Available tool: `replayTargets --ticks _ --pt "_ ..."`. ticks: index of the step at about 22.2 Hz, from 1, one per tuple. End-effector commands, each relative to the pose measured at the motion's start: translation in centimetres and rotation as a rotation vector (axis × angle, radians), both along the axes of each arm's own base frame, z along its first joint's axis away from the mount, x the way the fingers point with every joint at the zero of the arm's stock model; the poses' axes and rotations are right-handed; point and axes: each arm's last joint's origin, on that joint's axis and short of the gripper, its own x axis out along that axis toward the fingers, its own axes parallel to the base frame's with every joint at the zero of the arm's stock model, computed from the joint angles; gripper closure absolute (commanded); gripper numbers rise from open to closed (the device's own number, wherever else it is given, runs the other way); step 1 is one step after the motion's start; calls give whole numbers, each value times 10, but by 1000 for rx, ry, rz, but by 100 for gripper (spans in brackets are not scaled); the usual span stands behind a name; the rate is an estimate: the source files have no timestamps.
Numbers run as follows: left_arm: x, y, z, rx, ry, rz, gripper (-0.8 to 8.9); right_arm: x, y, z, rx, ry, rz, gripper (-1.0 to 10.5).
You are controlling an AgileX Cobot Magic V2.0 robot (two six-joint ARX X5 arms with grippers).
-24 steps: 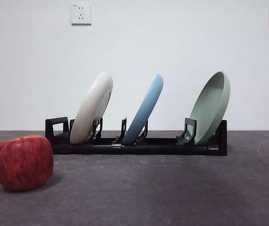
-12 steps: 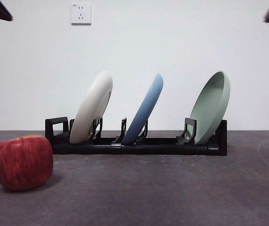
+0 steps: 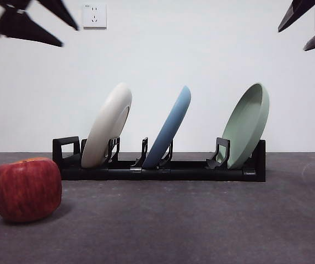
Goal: Take the yellow plate from the plate rack,put the plate on the table,take the apple from the table,put the apple in the plate
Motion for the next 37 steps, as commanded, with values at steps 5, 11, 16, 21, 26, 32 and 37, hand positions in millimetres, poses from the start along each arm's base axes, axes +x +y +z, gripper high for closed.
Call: replayTargets --ticks 5,11,16,21,26,32,37 --pt "56 -44 -12 90 77 -68 561 0 1 2 -5 -14 6 659" --pt "85 -78 -42 170 135 -87 561 0 1 2 -6 -14 5 662" --pt "90 -89 -54 207 138 -76 612 0 0 2 -8 -14 1 663" --pt "87 -90 -43 200 115 -81 822 0 0 2 -10 -14 -3 663" --pt "68 -92 -3 215 121 -124 822 0 0 2 -10 -14 -3 663" --pt "-10 -100 62 323 43 -340 822 1 0 2 -10 -15 -3 663" --pt "-97 -120 100 413 -71 -468 822 1 0 3 -9 -26 -3 663"
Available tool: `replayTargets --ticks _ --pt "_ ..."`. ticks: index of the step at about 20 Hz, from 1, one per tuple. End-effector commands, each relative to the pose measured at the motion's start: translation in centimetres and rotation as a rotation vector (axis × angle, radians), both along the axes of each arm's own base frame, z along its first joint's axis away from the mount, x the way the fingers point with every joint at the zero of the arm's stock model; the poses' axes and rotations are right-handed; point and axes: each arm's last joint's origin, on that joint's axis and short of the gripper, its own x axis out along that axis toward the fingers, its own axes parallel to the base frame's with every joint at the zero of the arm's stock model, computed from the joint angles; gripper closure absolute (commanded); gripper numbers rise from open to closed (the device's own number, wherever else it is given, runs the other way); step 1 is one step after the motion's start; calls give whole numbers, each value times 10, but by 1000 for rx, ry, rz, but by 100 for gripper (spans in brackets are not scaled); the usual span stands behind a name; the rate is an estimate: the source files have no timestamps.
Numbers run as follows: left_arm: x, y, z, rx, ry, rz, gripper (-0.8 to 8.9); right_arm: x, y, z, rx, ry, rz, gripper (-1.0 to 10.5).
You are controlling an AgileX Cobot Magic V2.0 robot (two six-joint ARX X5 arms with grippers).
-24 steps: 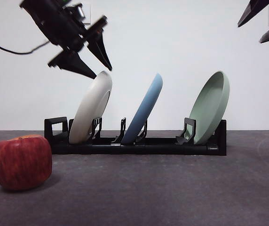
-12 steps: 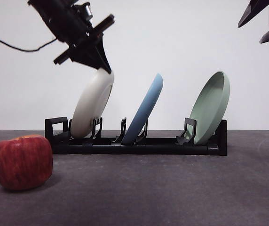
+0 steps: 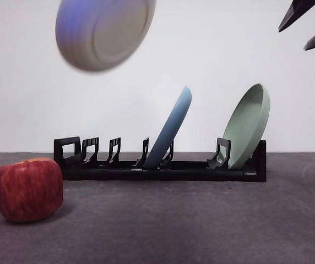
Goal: Take the yellow plate from the plate rack,put the plate on the table,take the apple from the table,put the apple in the plate
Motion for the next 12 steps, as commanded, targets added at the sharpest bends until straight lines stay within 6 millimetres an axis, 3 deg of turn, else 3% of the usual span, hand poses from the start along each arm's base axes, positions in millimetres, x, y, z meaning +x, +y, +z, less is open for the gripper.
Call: replayTargets --ticks 1,6,12 --pt "-28 -18 2 116 -72 -28 822 1 0 2 -5 -22 3 663" --pt "-75 -68 -28 326 -122 -68 822 1 0 3 -5 -25 1 663" --pt "-92 -112 -108 367 -114 -107 822 1 0 12 -3 -53 1 663"
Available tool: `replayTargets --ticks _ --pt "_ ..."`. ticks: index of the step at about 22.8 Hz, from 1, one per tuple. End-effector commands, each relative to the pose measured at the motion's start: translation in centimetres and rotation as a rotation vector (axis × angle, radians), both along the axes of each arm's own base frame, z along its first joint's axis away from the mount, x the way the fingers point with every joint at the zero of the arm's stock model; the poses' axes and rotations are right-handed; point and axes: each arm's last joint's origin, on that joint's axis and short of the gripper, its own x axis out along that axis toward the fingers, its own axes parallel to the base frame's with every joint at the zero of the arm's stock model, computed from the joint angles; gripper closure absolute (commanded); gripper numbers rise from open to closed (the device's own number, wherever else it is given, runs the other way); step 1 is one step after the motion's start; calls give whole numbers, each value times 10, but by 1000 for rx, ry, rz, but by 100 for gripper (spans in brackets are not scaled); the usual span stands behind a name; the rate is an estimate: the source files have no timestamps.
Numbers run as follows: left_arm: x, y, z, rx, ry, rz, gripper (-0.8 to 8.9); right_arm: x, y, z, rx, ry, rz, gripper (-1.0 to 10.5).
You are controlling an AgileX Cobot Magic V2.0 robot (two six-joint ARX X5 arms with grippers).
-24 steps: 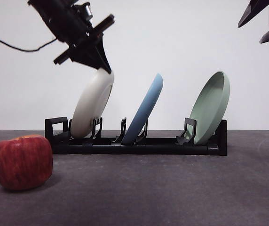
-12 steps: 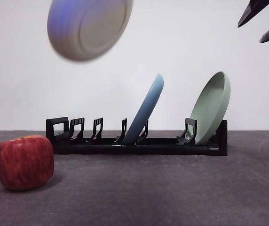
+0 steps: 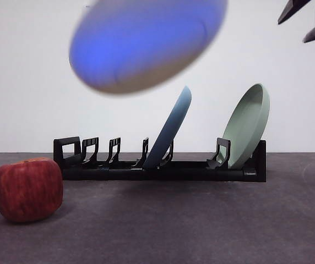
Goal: Take the yellow plate from the plate rack,put the plate on the table,take the apple from the table,put the apple in the plate
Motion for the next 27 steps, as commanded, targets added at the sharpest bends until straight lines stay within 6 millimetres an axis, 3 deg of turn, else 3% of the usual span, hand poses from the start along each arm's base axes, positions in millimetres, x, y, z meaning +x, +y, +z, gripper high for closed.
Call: replayTargets --ticks 1,6,12,13,14,15,16,21,27 --pt "2 -15 -40 32 21 8 822 0 0 3 -6 -18 3 663" --pt "16 -47 -112 129 37 -33 822 0 0 3 -6 -18 3 663" --pt "28 -72 -170 237 57 -88 807 0 0 3 -6 -19 3 663" --pt "28 -73 -175 248 66 -90 748 0 0 3 -6 -19 4 663" --pt "28 -74 -176 248 74 -93 609 0 0 3 -5 -19 5 663" --pt "28 -74 -176 238 81 -98 482 0 0 3 -4 -19 6 663" --pt "28 -75 -176 228 84 -100 457 0 0 3 -4 -19 7 663" --pt "32 -71 -154 134 49 -34 459 0 1 4 -1 -20 16 657" --pt "26 -43 -82 -24 -129 66 459 -2 10 13 -5 -47 63 652"
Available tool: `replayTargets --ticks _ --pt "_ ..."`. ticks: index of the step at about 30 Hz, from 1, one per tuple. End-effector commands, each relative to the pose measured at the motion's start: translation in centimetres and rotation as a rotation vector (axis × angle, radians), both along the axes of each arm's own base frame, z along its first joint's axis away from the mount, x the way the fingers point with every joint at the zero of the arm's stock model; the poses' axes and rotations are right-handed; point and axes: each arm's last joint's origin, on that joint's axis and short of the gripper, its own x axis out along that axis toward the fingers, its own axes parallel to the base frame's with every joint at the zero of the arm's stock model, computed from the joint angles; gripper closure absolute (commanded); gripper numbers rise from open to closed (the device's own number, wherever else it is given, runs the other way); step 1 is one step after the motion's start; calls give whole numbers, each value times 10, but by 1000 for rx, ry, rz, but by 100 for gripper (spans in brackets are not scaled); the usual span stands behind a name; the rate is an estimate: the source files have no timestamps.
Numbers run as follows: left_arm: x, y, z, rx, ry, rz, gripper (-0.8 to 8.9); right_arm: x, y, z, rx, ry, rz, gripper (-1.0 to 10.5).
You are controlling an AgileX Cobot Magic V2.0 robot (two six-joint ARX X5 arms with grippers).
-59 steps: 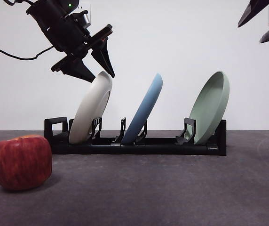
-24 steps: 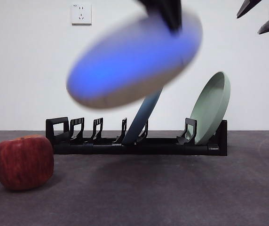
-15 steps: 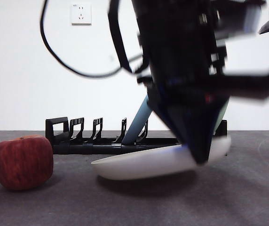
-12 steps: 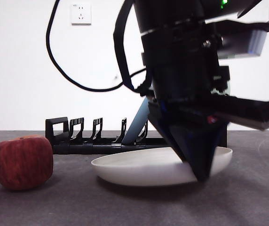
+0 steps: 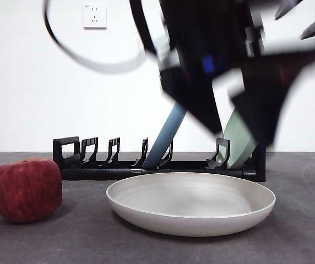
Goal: Take the yellow plate from the plate rack,put the plate on the table,take the apple from the table,put the apple in the plate
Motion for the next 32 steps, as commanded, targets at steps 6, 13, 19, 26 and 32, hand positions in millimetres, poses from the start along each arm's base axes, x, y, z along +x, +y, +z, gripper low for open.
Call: replayTargets --ticks 6,13,19,26,32 --pt "-3 77 102 -265 -203 175 464 -5 32 21 -20 -73 165 534" --pt "-11 175 159 -387 -355 416 464 -6 84 13 -43 -28 375 534" --pt "-38 247 182 -438 -458 613 465 -1 144 -4 -114 28 551 529" --pt "-89 296 188 -473 -533 738 468 4 219 -31 -307 25 641 440" --pt "-127 317 176 -496 -476 784 468 11 301 -79 -466 28 756 441"
